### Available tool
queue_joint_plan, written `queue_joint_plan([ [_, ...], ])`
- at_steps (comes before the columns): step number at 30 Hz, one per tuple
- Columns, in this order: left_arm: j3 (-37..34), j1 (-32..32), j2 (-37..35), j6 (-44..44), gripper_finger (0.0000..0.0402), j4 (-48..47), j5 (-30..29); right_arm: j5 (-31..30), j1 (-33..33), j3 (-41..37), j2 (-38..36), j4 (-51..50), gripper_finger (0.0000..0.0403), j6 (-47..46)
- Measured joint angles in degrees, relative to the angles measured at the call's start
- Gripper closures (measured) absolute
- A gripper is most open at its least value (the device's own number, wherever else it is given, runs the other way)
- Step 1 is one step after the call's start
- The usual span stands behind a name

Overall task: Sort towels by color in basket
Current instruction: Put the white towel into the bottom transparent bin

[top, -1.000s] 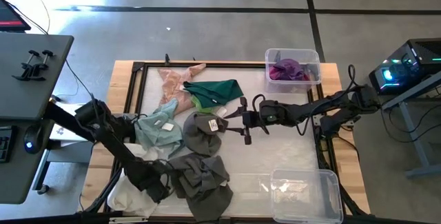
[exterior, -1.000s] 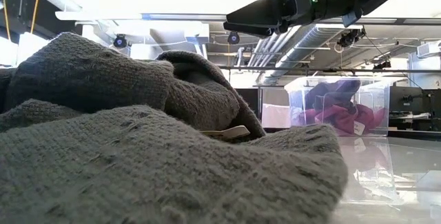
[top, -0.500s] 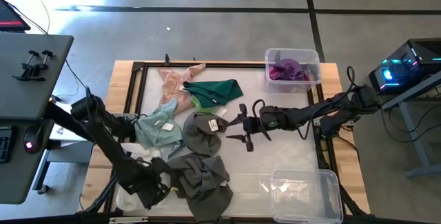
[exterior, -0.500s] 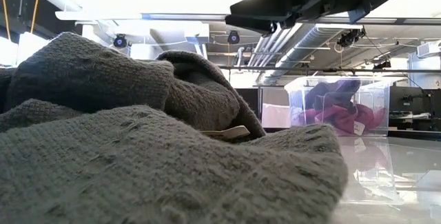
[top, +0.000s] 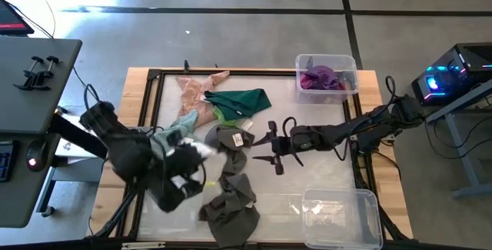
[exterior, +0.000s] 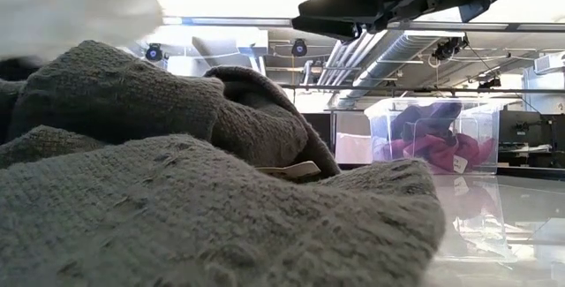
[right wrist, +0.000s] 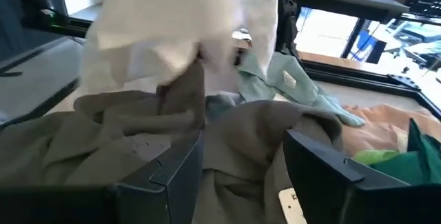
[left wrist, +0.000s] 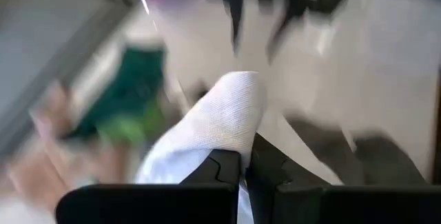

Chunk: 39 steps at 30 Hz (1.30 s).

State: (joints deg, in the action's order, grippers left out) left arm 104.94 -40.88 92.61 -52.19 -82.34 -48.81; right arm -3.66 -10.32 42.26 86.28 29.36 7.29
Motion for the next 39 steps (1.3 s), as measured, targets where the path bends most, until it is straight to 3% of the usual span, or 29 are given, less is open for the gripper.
queue_joint_plan([
  [4, 5.1, 4.8, 0.0, 17.9, 0.0401, 2.2, -3.6, -2.5, -0.9, 0.0, 0.0, -1.8, 0.0206, -1.2],
  [7, 5.4, 8.5, 0.0, 24.5, 0.0401, 3.6, -7.2, -6.3, -2.4, 0.0, 0.0, -5.9, 0.0206, -3.1],
  [12, -1.6, 11.3, -0.4, 20.5, 0.0401, 3.3, -10.2, -13.6, -5.7, 0.0, 0.0, -15.7, 0.0206, -8.9],
  [18, -21.4, 9.1, -4.7, -2.0, 0.0401, 7.6, -13.0, -16.3, -7.6, 0.0, 0.0, -17.9, 0.0206, -10.0],
  [22, -34.5, 7.2, -6.7, -6.5, 0.0401, 19.2, -6.5, -17.1, -7.1, 0.0, 0.0, -17.3, 0.0206, -11.6],
  [27, -43.3, 5.7, -7.5, -1.9, 0.0401, 33.4, 2.5, -15.7, -4.3, 0.0, 0.5, -16.7, 0.0206, -12.9],
  [35, -45.4, 6.4, -7.4, 9.6, 0.0389, 46.9, 4.9, -8.2, 0.1, 0.3, 9.9, 4.8, 0.0206, -6.7],
  [39, -45.4, 6.4, -7.4, 11.8, 0.0359, 47.1, 5.0, -6.6, 0.6, 5.7, 15.6, 5.9, 0.0196, -2.2],
])
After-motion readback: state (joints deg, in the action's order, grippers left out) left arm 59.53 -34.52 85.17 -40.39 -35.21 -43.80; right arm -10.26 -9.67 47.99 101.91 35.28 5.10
